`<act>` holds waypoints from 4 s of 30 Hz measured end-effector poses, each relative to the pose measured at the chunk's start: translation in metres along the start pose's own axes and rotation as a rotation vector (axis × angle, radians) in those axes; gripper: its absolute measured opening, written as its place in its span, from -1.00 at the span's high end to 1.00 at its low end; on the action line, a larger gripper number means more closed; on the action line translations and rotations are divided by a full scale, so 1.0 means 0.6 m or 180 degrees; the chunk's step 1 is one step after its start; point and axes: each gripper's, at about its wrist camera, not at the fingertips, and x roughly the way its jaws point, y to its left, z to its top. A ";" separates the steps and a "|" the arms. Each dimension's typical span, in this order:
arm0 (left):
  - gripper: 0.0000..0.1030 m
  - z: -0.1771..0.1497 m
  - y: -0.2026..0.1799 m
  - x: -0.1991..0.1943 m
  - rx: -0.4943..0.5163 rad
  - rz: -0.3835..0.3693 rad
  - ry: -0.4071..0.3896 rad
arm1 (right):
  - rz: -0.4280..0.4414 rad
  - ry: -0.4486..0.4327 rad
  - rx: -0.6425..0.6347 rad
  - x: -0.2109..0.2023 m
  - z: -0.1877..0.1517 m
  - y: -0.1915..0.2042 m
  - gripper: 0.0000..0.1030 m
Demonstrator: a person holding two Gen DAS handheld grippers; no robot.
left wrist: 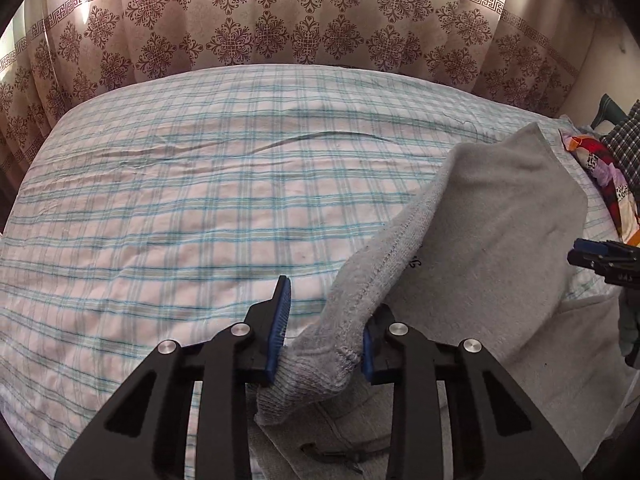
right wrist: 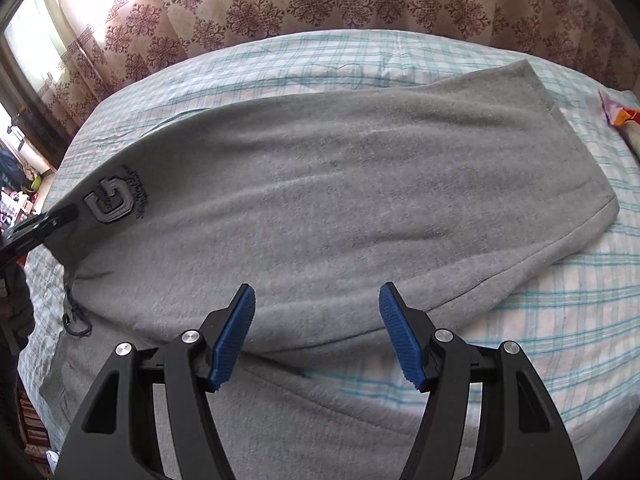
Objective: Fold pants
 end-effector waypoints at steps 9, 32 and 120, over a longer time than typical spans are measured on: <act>0.42 -0.069 -0.049 -0.057 0.0105 -0.0125 -0.0008 | -0.0300 -0.0199 0.0723 0.036 0.136 -0.152 -0.25; 0.42 -0.193 -0.110 -0.057 0.0083 -0.0384 0.0380 | -0.0716 0.0123 0.1560 0.184 0.363 -0.286 -0.25; 0.70 -0.360 -0.122 -0.241 0.0279 0.0364 0.0168 | -0.0391 -0.0531 0.2612 -0.353 -0.566 -0.434 0.92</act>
